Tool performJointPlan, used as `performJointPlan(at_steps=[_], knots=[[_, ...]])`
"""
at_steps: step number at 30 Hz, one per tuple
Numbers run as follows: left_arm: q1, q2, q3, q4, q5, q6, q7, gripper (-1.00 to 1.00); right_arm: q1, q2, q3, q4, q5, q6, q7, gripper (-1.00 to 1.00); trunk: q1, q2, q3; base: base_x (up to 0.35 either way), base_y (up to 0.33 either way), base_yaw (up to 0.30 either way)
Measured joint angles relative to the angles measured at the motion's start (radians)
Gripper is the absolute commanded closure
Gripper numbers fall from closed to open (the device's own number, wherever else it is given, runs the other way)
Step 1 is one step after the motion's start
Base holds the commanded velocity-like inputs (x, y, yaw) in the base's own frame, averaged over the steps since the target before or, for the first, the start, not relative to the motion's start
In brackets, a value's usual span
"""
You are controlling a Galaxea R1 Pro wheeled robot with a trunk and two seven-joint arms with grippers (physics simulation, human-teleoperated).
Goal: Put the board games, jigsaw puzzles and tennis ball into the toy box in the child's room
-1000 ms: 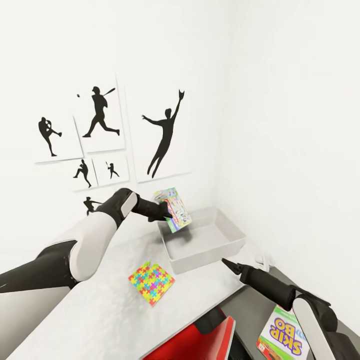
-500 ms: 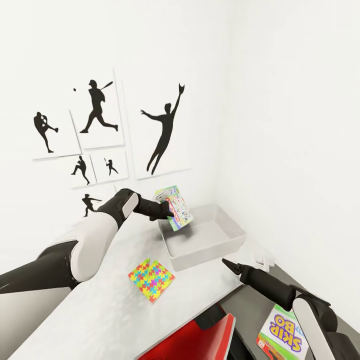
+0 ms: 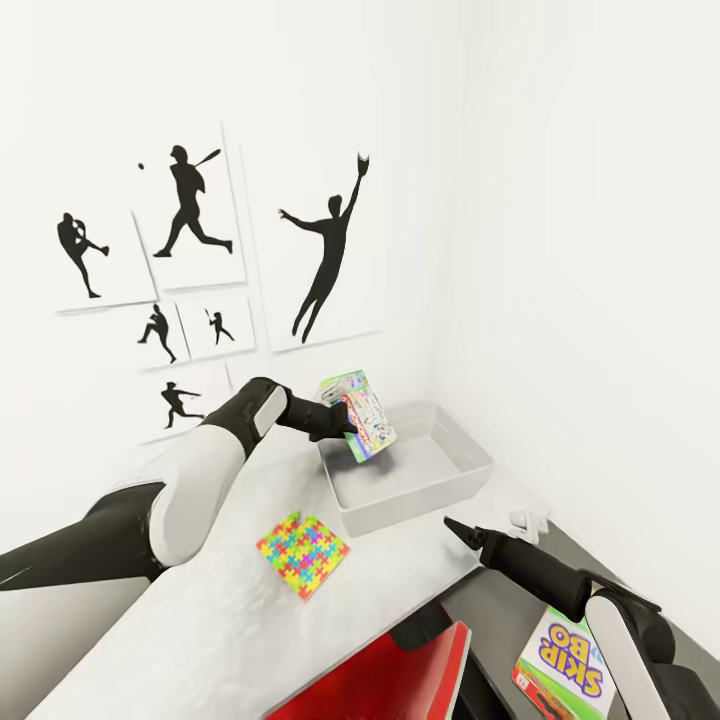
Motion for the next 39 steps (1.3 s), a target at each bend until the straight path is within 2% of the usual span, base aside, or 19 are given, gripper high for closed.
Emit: performJointPlan(at_steps=[12,16,18,19,21,24,26,35,39], knots=[[0.005,0.000,-0.007,-0.001,-0.006,-0.040,0.000,1.00,0.000,-0.001,0.000,0.000,0.000,0.000,0.002,-1.00,0.000,0.000,-0.020,0.000,0.000,0.000],[0.006,0.003,-0.008,-0.003,-0.003,-0.049,-0.048,1.00,0.000,-0.002,0.000,0.000,0.000,0.000,0.003,-1.00,0.000,0.000,-0.026,0.000,0.000,0.000],[0.006,0.006,-0.029,-0.004,0.000,-0.064,-0.114,1.00,0.000,-0.002,0.000,0.000,0.000,0.000,0.004,-1.00,0.000,0.000,-0.029,0.000,0.000,0.000],[0.006,0.007,-0.062,-0.005,0.002,-0.076,-0.174,1.00,0.000,-0.003,0.000,0.000,0.000,0.000,0.005,-1.00,0.000,0.000,-0.031,0.000,0.000,0.000],[0.006,0.009,-0.121,-0.006,-0.003,-0.092,-0.255,1.00,0.000,-0.003,0.000,0.000,0.001,0.000,0.005,-1.00,0.000,0.000,-0.034,0.000,0.000,0.000],[0.006,0.009,-0.181,-0.008,-0.006,-0.106,-0.323,1.00,0.000,-0.003,0.000,0.000,0.000,0.000,0.005,-1.00,0.000,0.000,-0.039,0.000,0.000,0.000],[0.006,0.009,-0.205,-0.008,-0.008,-0.113,-0.344,1.00,0.000,-0.003,0.000,0.000,0.000,0.000,0.006,-1.00,0.000,0.000,-0.043,0.000,0.000,0.000],[0.007,0.012,-0.223,-0.008,-0.013,-0.118,-0.348,1.00,0.000,-0.003,0.000,0.000,0.000,0.000,0.007,-1.00,0.000,0.000,-0.057,0.000,0.000,0.000],[0.008,0.019,-0.225,-0.008,-0.049,-0.119,-0.344,1.00,0.000,-0.003,0.000,0.000,0.000,0.000,0.007,-1.00,0.000,0.000,-0.064,0.000,0.000,0.000]])
